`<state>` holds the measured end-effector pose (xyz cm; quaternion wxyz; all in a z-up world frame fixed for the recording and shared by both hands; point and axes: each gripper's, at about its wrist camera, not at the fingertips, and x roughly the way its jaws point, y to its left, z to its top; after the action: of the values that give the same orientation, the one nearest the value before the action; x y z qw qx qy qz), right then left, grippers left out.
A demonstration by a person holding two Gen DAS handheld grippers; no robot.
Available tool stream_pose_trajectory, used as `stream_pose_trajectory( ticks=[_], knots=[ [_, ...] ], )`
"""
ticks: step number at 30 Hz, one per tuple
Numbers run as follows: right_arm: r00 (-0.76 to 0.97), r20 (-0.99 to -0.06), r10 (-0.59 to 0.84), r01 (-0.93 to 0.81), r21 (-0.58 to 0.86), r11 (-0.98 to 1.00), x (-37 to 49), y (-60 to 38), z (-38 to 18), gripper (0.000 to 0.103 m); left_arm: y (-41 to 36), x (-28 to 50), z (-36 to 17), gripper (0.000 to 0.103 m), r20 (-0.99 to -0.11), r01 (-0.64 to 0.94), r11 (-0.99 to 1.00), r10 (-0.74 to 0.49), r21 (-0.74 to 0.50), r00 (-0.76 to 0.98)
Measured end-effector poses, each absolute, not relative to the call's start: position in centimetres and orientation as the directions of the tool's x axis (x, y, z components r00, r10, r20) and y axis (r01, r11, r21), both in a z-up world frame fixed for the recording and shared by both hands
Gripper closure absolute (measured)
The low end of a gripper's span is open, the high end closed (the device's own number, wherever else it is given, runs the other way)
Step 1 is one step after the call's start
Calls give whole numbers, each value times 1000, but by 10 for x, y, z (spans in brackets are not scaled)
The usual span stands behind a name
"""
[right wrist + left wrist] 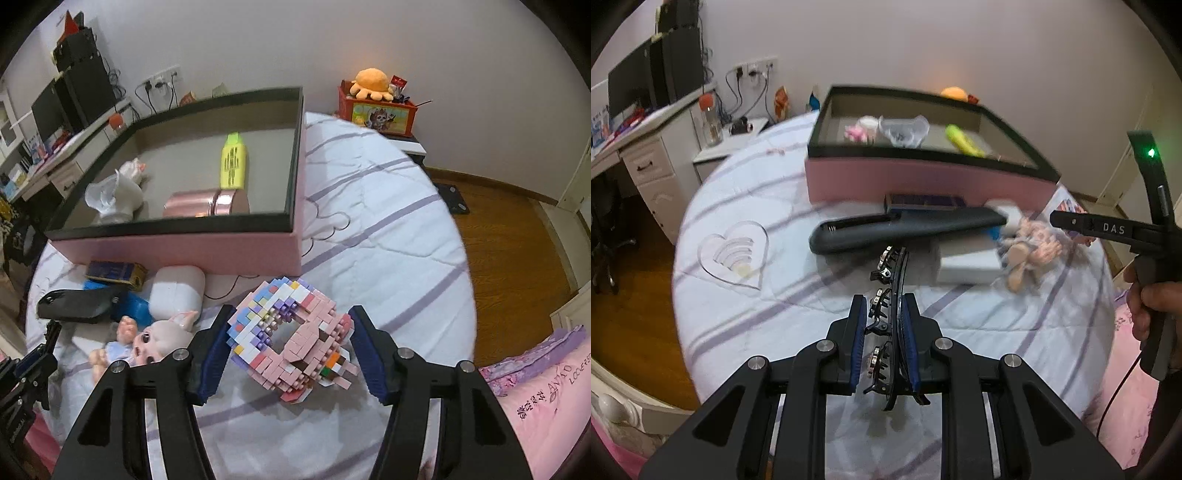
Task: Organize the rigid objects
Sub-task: 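Carry the hair clip and block heart into the box and open both tools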
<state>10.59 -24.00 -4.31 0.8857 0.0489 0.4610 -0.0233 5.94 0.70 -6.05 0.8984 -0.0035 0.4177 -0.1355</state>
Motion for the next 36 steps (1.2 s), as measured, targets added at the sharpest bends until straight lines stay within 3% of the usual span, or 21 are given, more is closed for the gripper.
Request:
stream_pose_trajectory(
  ticks=[9,21,36],
  knots=[
    [652,-757,42,47,96,994,98,-235,4,41,5,69,-12,84,-680,259,956,-282,-138,677],
    [709,-697,109,-73,81,994,166,-203,55,40,-7,173,39,84,-625,251,961,-269,-120,733],
    [550,-824,133,-73,110,991,280,-189,-14,40,-51,296,-4,84,-745,241,965,-237,-105,624]
  ],
)
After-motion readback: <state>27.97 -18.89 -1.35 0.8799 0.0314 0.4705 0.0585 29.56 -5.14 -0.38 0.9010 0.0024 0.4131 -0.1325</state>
